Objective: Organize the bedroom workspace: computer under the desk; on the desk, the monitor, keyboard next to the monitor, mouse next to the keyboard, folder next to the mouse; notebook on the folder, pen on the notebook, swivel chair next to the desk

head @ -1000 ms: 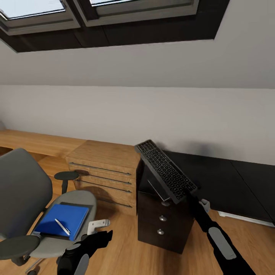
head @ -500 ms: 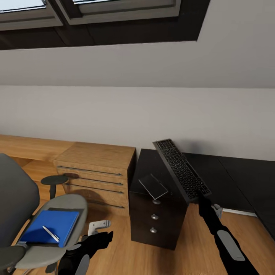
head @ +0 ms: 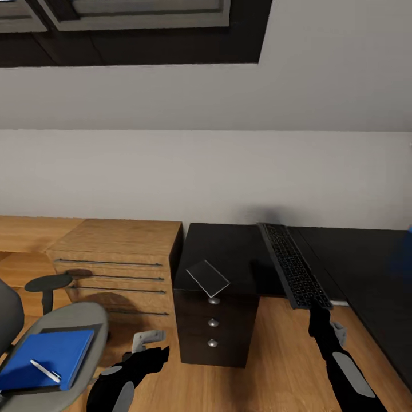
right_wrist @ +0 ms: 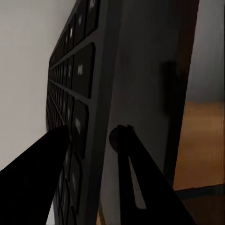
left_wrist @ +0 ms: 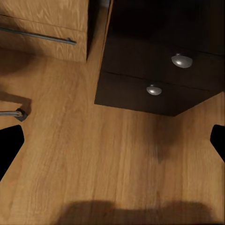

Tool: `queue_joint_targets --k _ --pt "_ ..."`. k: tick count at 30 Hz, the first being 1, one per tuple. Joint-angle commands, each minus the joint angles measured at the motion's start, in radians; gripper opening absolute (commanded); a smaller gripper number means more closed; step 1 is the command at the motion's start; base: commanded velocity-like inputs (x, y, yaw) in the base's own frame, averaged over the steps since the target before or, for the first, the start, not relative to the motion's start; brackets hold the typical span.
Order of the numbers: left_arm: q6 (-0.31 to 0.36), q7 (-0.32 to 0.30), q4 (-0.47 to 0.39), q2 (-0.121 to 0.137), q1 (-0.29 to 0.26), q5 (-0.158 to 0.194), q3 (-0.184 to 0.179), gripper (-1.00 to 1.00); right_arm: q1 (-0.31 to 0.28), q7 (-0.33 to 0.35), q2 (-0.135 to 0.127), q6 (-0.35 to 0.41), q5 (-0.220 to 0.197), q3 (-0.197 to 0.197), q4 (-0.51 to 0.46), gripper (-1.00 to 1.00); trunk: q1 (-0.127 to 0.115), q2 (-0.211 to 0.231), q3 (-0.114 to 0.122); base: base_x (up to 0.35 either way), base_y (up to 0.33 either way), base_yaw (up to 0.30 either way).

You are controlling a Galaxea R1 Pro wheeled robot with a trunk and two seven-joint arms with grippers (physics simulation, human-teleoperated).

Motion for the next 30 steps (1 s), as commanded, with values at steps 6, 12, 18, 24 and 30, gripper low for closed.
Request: queue_joint_targets --k 6,12,18,24,30 --pt "0.002 0.009 -0.001 0.0 -0.001 0.011 -0.001 1.0 -0.001 -0.016 0.002 -0.025 -0.042 0.005 0.003 -1.0 0.0 -0.001 -0.001 0.0 0.0 -0.259" --pt "0.002 0.006 -0.015 0.001 -0.001 0.012 -0.001 1.0 -0.001 -0.041 0.024 -0.023 -0.04 0.011 0.003 -1.0 0.0 -0.001 -0.001 0.0 0.0 -0.149" --pt "0.002 0.008 -0.025 -0.004 -0.001 0.013 -0.006 1.0 -0.003 -0.035 0.034 -0.026 -0.032 0.022 0.004 -1.0 0.0 -0.001 -0.001 0.0 0.0 -0.011" --pt "0.005 0.008 -0.039 -0.033 -0.001 0.012 0.015 1.0 -0.003 -0.027 0.068 -0.027 -0.013 -0.01 0.013 -1.0 0.004 -0.008 -0.004 0.0 0.0 0.0" --pt "0.007 0.008 -0.042 -0.053 -0.001 0.012 0.016 1.0 -0.002 -0.028 0.076 -0.025 -0.008 -0.04 0.013 -1.0 0.027 -0.05 -0.023 0.0 0.0 0.0"
